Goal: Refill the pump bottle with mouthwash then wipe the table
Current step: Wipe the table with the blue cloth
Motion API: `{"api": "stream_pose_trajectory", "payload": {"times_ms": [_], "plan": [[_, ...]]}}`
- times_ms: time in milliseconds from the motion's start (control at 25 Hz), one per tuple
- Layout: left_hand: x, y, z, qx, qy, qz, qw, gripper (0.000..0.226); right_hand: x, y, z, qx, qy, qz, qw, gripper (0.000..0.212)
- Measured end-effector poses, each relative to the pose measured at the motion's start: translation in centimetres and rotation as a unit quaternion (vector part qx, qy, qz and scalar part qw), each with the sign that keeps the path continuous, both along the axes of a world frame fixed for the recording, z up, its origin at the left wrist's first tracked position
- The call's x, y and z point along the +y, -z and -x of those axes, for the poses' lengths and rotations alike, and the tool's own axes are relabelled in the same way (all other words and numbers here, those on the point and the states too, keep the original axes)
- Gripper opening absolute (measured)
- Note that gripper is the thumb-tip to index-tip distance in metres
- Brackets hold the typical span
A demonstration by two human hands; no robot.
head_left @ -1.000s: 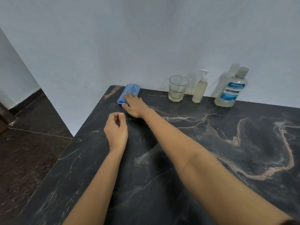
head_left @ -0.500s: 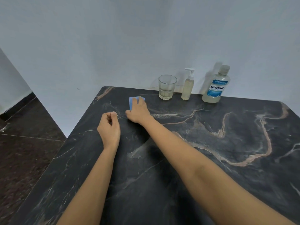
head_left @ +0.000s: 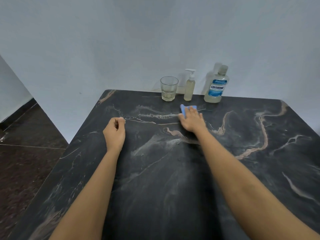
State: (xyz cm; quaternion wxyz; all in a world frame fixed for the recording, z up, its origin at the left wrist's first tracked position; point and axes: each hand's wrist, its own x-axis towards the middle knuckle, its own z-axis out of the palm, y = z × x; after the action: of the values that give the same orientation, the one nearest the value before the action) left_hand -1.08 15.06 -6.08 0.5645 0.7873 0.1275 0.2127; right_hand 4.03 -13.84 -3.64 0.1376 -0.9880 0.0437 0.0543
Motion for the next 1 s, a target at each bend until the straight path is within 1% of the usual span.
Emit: {"api": "stream_pose_trajectory", "payload": {"times_ms": [80,160,240,320,400,520,600,640,720,800,920,1000], "plan": [[-0.2,0.0,0.9,0.002,0.015,-0.002,1.000,0.019,-5.1,-0.2,2.5,-0.003,0.078,0.000,0.997,0.063],[-0.4,-0.1,1.8,-0.002,0.013,0.021,1.000,0.021,-8.6,-0.5,5.3,0.011,0.145,-0.012,0.989,0.061],[-0.7,-0.1,2.7,-0.002,0.000,0.056,0.998,0.021,-8.8,-0.7,7.1,0.017,0.163,-0.017,0.986,0.060],[-1.0,0.0,3.5,0.000,-0.012,0.076,0.997,0.022,-5.0,-1.0,8.2,-0.003,0.109,0.002,0.994,0.059],[-1.4,0.2,4.5,-0.003,-0.012,0.093,0.996,0.021,1.6,-0.9,9.6,-0.010,0.004,0.018,1.000,0.059],[-1.4,0.5,6.2,-0.023,-0.016,0.115,0.993,0.022,12.1,0.1,13.1,0.009,-0.125,0.000,0.992,0.060],[-1.1,0.8,7.2,-0.041,-0.031,0.132,0.990,0.023,15.9,0.5,15.6,0.017,-0.167,-0.025,0.985,0.061],[-0.9,0.8,7.6,-0.043,-0.038,0.134,0.989,0.023,16.3,0.7,16.3,0.019,-0.177,-0.034,0.984,0.060],[-1.0,0.8,8.2,-0.037,-0.036,0.117,0.992,0.022,14.9,0.6,16.8,0.017,-0.170,-0.042,0.984,0.059],[-1.3,0.7,8.6,-0.020,-0.014,0.065,0.998,0.024,11.8,0.5,16.3,0.006,-0.135,-0.029,0.990,0.059],[-1.9,0.3,9.1,0.005,0.038,-0.021,0.999,0.026,3.9,0.3,15.0,0.001,-0.042,-0.009,0.999,0.058],[-2.0,0.2,9.3,0.006,0.052,-0.045,0.998,0.028,-3.0,-0.2,15.3,-0.002,0.045,0.002,0.999,0.058]]}}
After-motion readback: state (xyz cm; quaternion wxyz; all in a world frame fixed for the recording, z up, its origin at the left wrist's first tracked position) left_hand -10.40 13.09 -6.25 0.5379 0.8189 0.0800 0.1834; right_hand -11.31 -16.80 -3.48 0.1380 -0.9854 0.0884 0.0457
